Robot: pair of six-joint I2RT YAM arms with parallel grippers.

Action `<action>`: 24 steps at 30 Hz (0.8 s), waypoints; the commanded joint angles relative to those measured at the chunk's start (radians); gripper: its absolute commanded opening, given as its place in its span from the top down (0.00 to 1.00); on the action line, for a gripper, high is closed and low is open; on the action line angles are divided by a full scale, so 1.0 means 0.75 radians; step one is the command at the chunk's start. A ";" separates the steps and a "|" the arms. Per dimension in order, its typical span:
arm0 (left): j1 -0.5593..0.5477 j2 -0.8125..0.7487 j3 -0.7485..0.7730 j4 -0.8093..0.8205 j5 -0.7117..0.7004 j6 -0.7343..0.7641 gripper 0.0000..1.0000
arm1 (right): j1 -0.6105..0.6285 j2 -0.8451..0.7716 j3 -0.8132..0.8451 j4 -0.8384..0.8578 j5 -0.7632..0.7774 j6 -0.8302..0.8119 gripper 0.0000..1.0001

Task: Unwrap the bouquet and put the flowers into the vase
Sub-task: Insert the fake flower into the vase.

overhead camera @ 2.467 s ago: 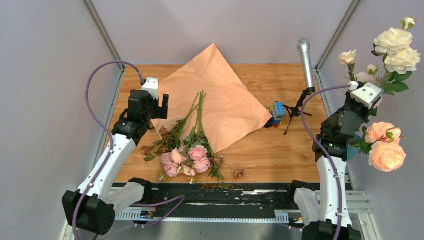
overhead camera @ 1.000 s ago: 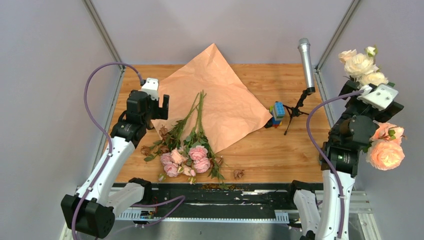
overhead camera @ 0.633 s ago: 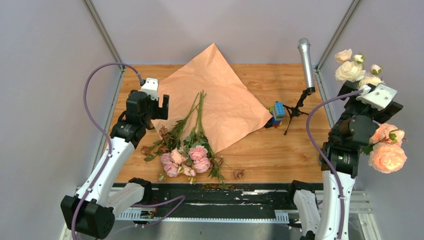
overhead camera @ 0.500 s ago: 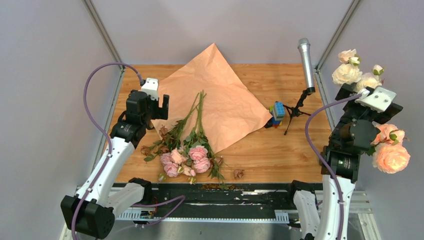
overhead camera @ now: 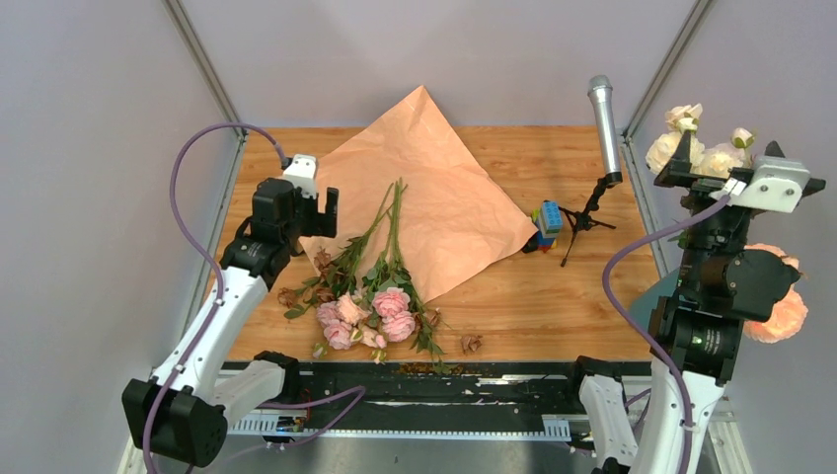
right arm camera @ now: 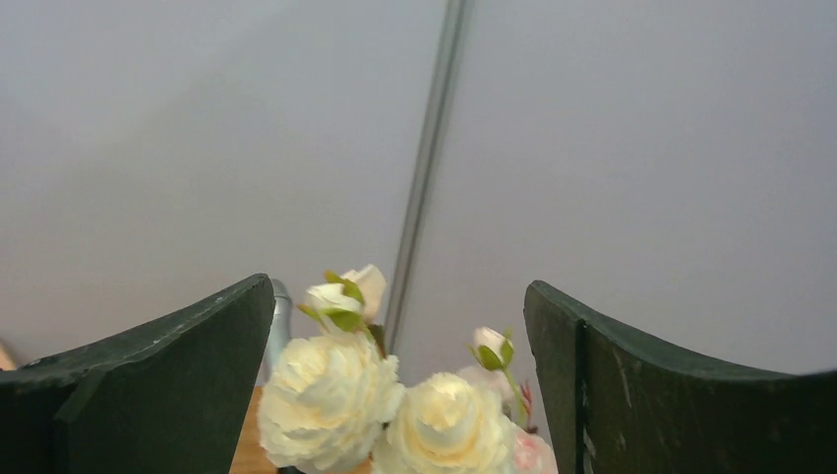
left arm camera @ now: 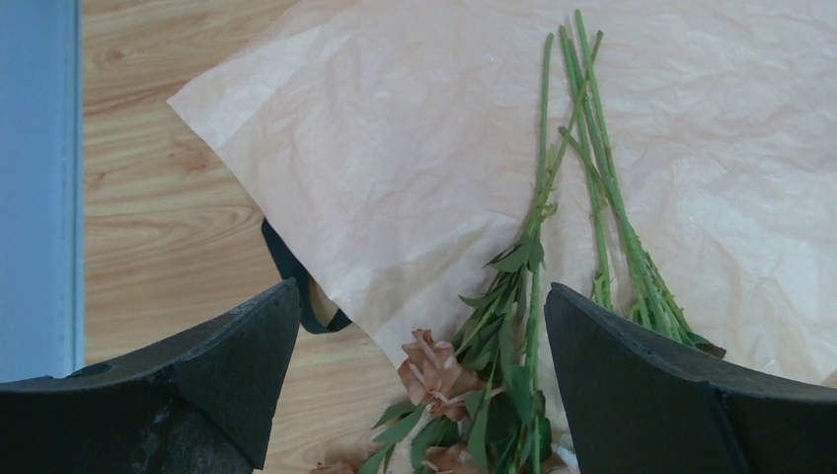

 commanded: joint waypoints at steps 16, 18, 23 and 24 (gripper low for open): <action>-0.042 0.310 -0.003 0.037 0.298 -0.339 0.00 | 0.502 0.626 0.581 -0.505 -0.624 -0.069 0.04; -0.056 0.356 -0.011 0.062 0.279 -0.358 0.00 | 0.585 0.679 0.574 -0.493 -0.586 -0.054 0.05; -0.102 0.468 0.012 0.107 0.236 -0.328 0.05 | 0.721 0.808 0.503 -0.442 -0.515 0.008 0.07; -0.115 0.490 0.021 0.112 0.220 -0.314 0.06 | 0.734 0.817 0.462 -0.410 -0.521 0.033 0.07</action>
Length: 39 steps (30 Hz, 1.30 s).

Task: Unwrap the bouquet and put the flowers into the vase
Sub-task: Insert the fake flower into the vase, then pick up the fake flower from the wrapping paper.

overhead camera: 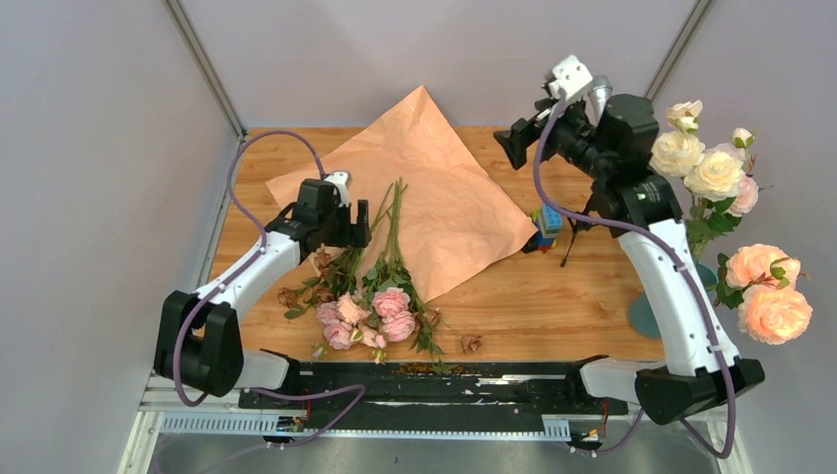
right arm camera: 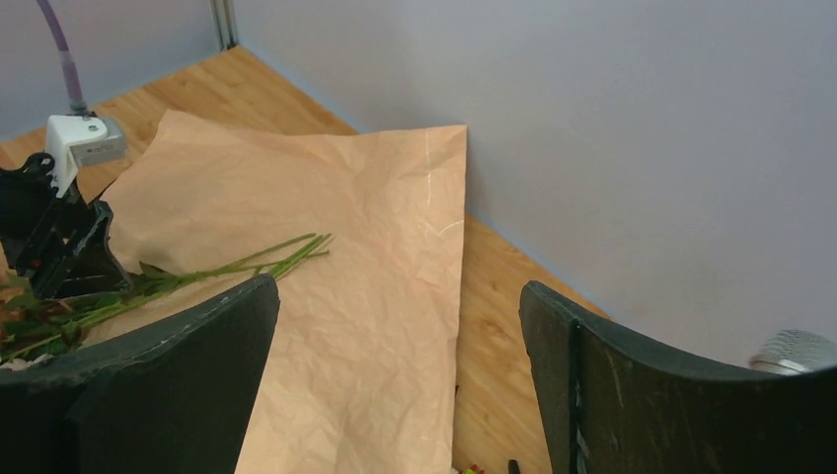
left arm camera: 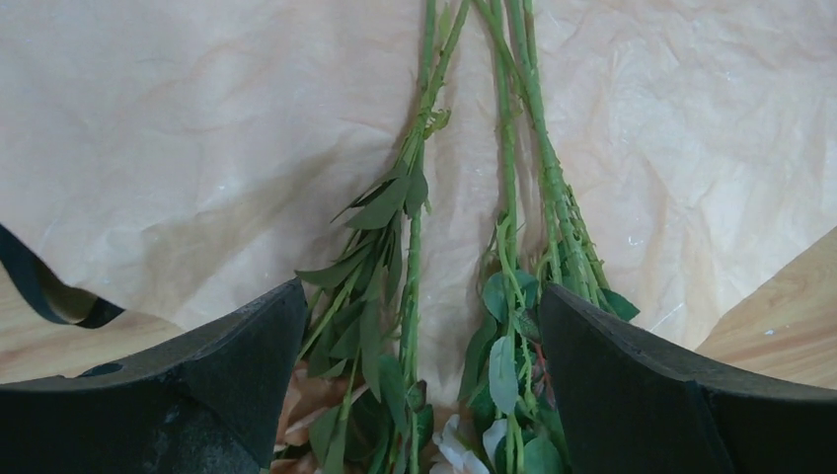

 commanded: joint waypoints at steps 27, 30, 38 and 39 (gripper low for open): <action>-0.070 0.428 0.187 -0.007 -0.183 0.069 0.67 | 0.080 0.069 -0.567 0.361 -0.095 0.306 0.12; -0.070 0.429 0.186 0.003 -0.173 0.068 0.71 | 0.081 0.065 -0.565 0.361 -0.095 0.308 0.12; -0.070 0.476 0.247 -0.042 -0.158 0.110 0.87 | 0.082 0.058 -0.562 0.349 -0.082 0.303 0.13; -0.071 0.476 0.252 -0.047 -0.156 0.112 0.90 | 0.081 0.058 -0.563 0.349 -0.082 0.301 0.13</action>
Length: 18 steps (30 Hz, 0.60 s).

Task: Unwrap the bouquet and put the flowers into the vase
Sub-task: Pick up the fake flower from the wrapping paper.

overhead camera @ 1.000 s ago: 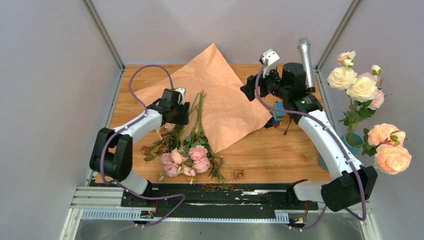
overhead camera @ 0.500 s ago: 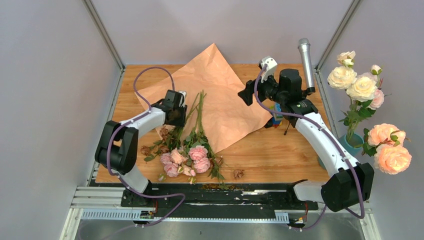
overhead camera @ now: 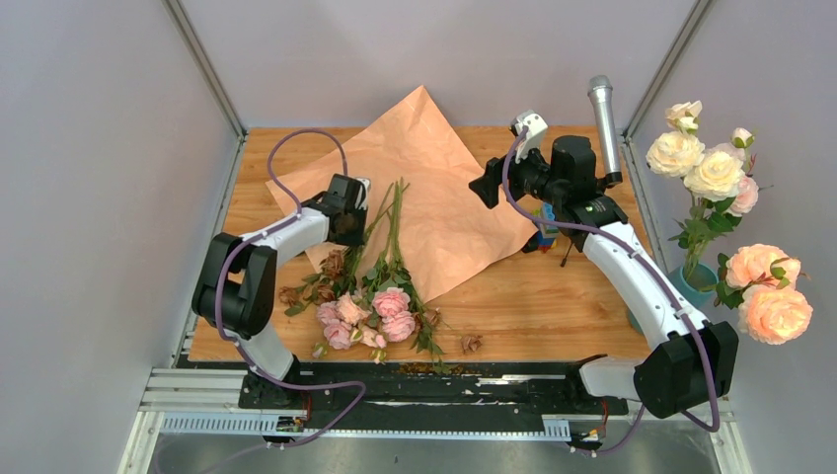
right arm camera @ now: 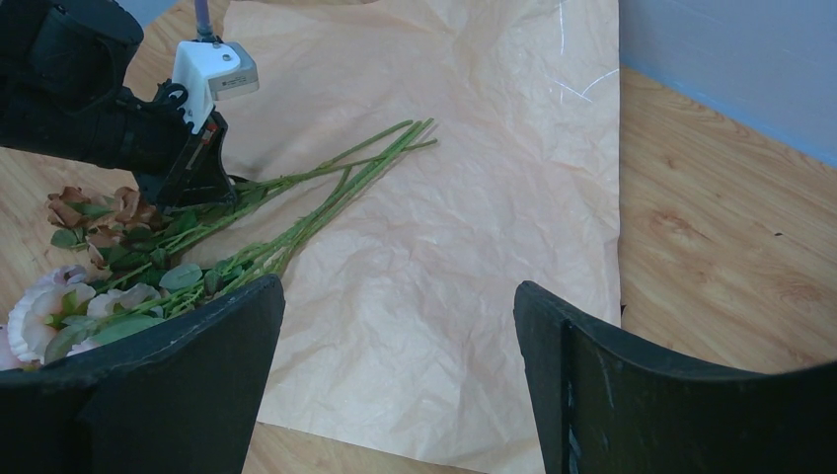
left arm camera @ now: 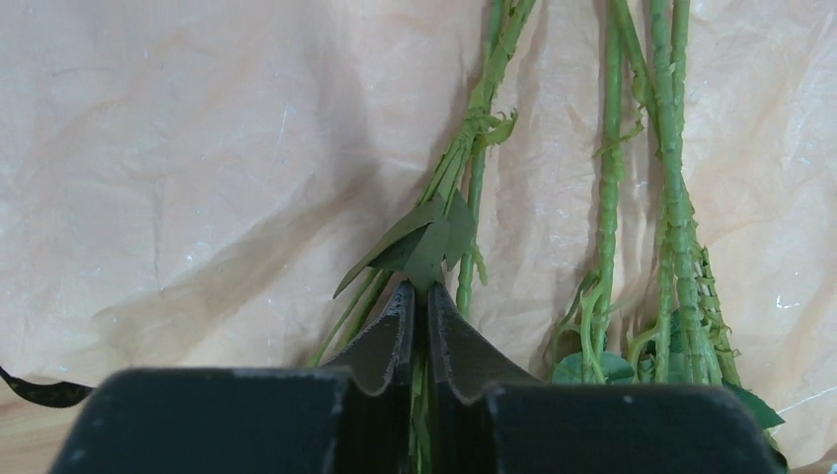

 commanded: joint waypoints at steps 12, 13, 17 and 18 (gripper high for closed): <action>-0.002 -0.075 0.112 -0.114 -0.095 0.066 1.00 | 0.005 -0.004 0.002 0.050 0.017 0.005 0.13; -0.001 -0.090 0.115 -0.122 -0.100 0.066 1.00 | 0.005 -0.004 0.000 0.051 0.019 0.004 0.13; -0.001 -0.149 0.136 -0.170 -0.099 0.076 1.00 | 0.007 -0.001 -0.004 0.056 0.012 -0.003 0.11; -0.001 -0.159 0.147 -0.190 -0.091 0.078 1.00 | 0.005 0.001 -0.006 0.056 -0.002 -0.003 0.11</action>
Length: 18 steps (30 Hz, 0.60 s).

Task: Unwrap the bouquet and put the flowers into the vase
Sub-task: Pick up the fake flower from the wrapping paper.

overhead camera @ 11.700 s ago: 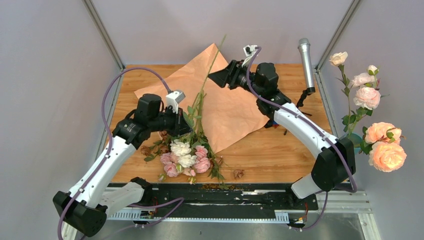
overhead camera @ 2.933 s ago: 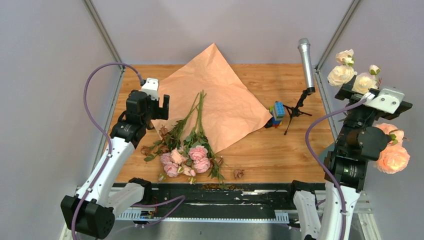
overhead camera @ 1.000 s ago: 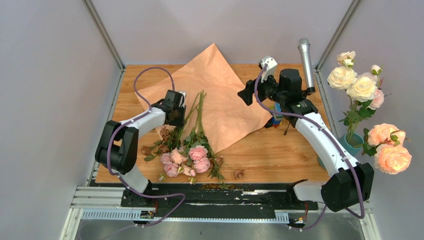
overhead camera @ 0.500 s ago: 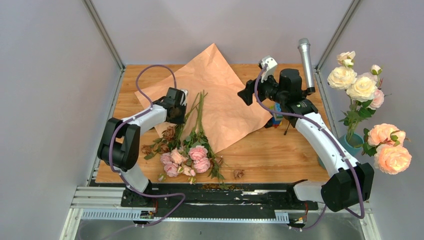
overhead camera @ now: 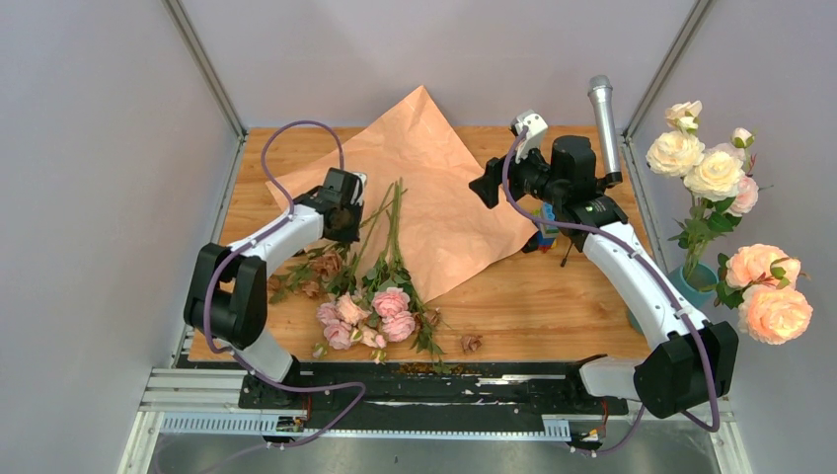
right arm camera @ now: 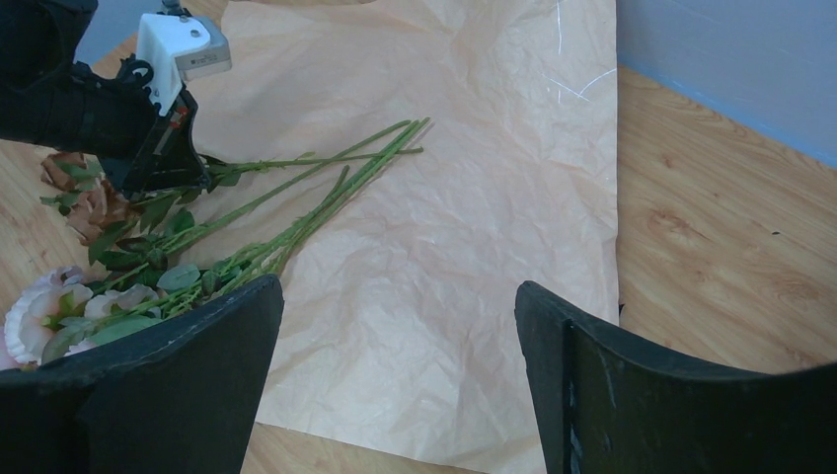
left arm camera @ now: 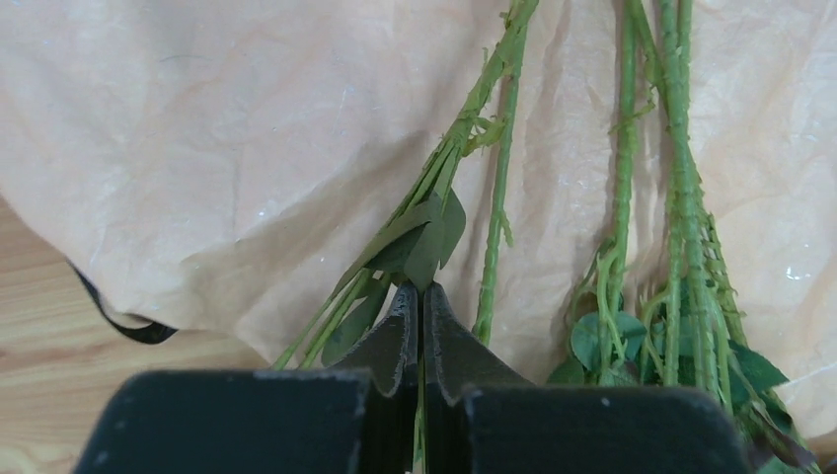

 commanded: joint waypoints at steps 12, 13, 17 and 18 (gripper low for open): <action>-0.003 -0.260 0.168 -0.256 0.062 0.056 1.00 | 0.006 0.032 -0.016 0.195 -0.307 0.034 0.11; -0.003 -0.271 0.182 -0.280 0.072 0.057 1.00 | 0.006 0.033 -0.015 0.201 -0.348 0.026 0.11; -0.003 -0.328 0.227 -0.328 0.204 0.081 1.00 | 0.051 0.031 -0.010 0.218 -0.566 -0.058 0.11; -0.003 -0.339 0.244 -0.339 0.248 0.086 1.00 | 0.080 0.028 -0.009 0.218 -0.582 -0.092 0.11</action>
